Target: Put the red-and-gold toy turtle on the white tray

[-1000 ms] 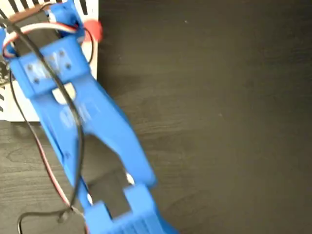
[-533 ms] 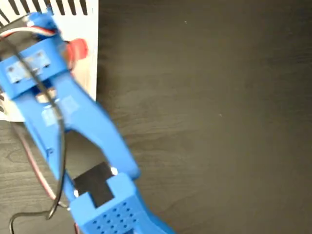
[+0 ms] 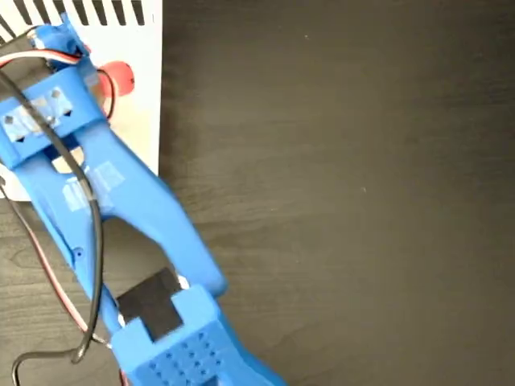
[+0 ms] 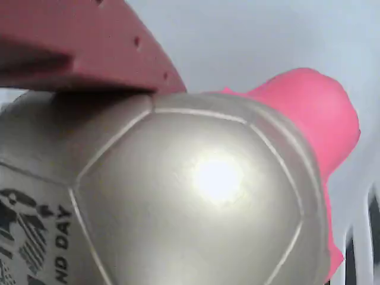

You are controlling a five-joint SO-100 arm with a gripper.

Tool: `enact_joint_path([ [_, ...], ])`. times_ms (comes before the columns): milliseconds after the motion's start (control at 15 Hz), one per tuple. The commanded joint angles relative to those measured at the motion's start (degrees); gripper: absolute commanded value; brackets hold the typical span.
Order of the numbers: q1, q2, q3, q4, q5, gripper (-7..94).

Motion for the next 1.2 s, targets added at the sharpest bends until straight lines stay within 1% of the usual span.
enact_joint_path([
  [0, -0.97, 2.72, -3.25, 0.79, 0.70, 44],
  [67, -0.97, 2.72, -3.25, 1.41, 0.70, 51],
  [133, -0.97, 2.72, -3.25, 1.58, 0.62, 51],
  [200, -0.97, 2.72, -3.25, 1.67, 0.62, 56],
  [600, -0.88, 3.34, -3.16, 2.46, 0.62, 56],
  [667, -0.79, 5.27, -2.81, 2.20, 1.23, 51],
  [733, -0.70, 7.91, -2.29, 2.20, 1.93, 35],
  [800, -0.62, 11.07, -0.88, 1.67, 3.16, 5],
  [867, -0.62, 14.33, 1.23, 1.05, 4.13, 0],
  [1000, -0.35, 21.71, 7.03, -2.46, 4.66, 0],
  [1133, -0.18, 28.83, 8.17, -1.93, 6.50, 0],
])
